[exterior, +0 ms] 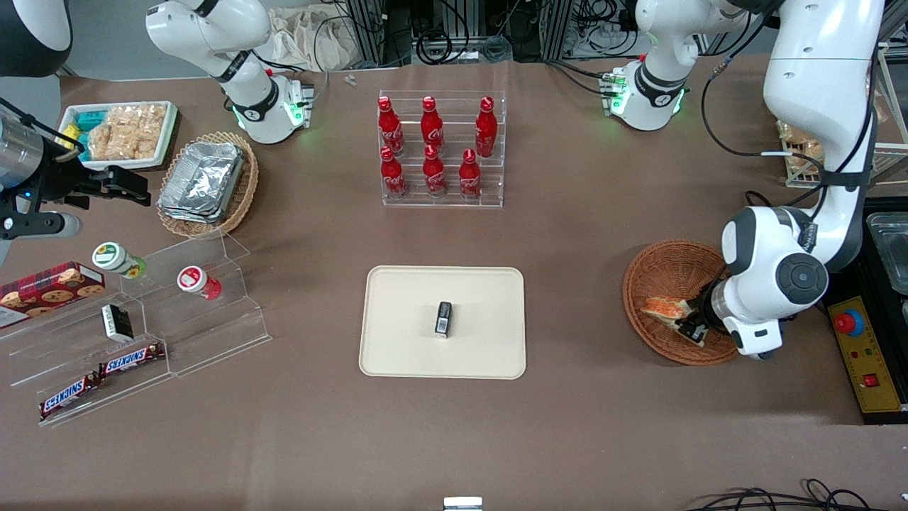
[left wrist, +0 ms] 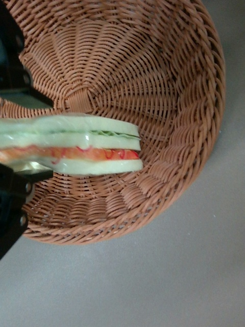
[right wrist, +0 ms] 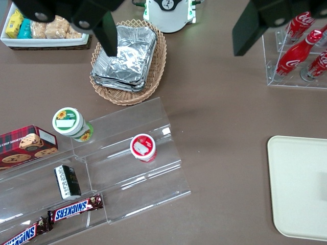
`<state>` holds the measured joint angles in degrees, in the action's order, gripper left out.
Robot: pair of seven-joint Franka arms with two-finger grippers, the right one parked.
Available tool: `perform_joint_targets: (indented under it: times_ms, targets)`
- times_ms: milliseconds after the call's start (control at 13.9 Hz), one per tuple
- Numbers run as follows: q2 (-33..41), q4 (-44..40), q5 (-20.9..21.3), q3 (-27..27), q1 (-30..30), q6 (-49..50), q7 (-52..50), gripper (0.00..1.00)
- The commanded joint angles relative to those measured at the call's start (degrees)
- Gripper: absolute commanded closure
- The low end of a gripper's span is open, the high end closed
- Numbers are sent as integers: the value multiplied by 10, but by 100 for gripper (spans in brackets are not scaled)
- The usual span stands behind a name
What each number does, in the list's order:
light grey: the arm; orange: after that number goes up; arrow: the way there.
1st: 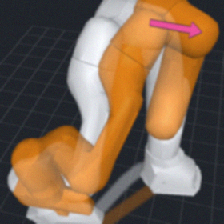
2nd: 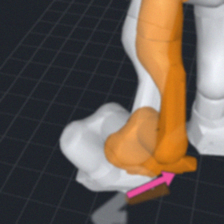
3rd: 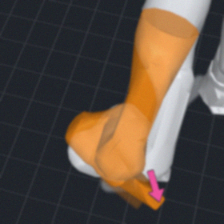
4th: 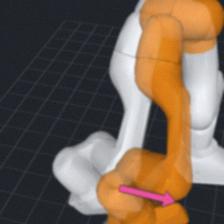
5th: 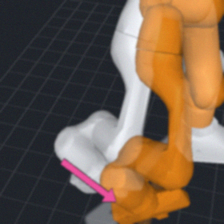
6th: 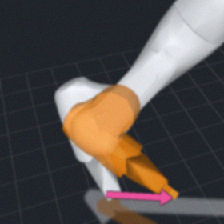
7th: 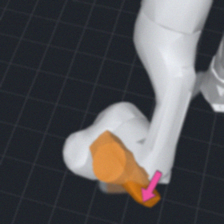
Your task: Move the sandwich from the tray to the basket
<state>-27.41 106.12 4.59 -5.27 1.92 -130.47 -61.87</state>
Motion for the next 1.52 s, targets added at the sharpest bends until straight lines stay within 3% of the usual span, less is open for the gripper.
perform_joint_targets:
  times_ms: [0,72,505,722,866,1082,1443]
  targets:
    - [19,9,4,-7,8,-12,52,12]
    - [29,2,1,-8,8,-8,85,2]
    - [109,-21,-23,-11,8,72,249,1]
    - [121,-95,-73,-9,8,183,415,1]
    - [119,-149,-82,-8,8,240,491,1]
    - [119,-196,-75,-7,8,245,511,1]
    - [129,-248,-102,-6,8,280,511,1]
